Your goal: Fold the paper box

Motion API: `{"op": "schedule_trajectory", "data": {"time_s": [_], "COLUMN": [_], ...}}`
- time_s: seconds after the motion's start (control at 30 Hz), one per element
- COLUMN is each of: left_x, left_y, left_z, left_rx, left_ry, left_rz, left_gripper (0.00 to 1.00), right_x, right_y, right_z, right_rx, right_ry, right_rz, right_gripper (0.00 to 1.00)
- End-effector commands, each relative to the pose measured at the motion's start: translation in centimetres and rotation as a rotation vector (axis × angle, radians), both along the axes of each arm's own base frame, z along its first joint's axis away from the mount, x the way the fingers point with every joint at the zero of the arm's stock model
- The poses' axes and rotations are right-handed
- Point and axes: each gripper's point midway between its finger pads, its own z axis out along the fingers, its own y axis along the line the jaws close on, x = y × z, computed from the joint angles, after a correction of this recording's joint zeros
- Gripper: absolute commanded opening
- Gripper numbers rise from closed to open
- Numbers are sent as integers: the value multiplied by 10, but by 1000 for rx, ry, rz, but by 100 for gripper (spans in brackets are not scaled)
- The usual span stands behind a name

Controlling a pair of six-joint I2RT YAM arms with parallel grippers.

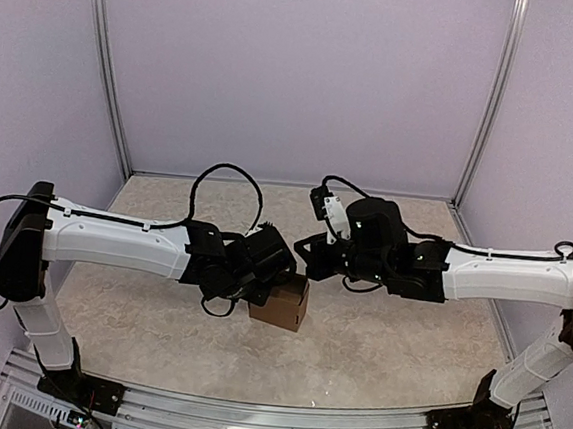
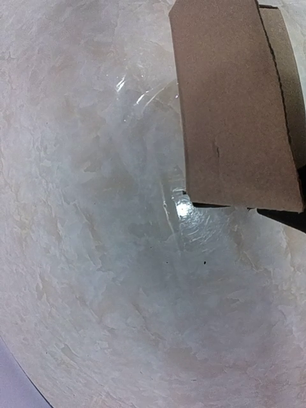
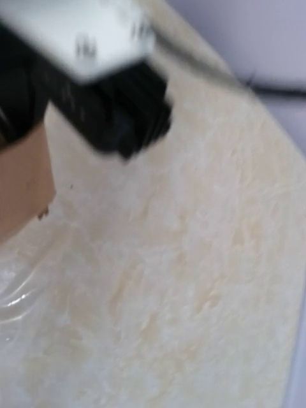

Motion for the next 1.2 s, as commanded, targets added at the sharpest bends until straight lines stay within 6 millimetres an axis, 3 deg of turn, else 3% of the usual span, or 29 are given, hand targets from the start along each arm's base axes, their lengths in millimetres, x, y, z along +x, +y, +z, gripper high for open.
{"op": "schedule_trajectory", "data": {"time_s": [0.0, 0.27, 0.57, 0.97, 1.1, 1.17], "left_x": [-3, -5, -13, -38, -40, -39], "left_y": [-7, -7, -3, 6, 16, 14], "left_z": [-6, -4, 8, 9, 23, 35], "left_rx": [-2, -9, -51, -118, -118, -146], "left_ry": [22, 26, 35, 116, 84, 73], "left_rz": [-3, 4, -9, -84, -110, -133], "left_gripper": [3, 10, 37, 46, 47, 42], "right_x": [15, 3, -8, -21, -23, -25], "right_y": [4, 18, 11, 9, 8, 7], "right_z": [-26, -68, -110, -149, -150, -148], "right_rx": [-1, -72, -152, -233, -234, -233], "right_ry": [32, 67, 111, 122, 120, 114], "right_rz": [-87, -101, -158, -185, -176, -167], "right_gripper": [0, 0, 0, 0, 0, 0]}}
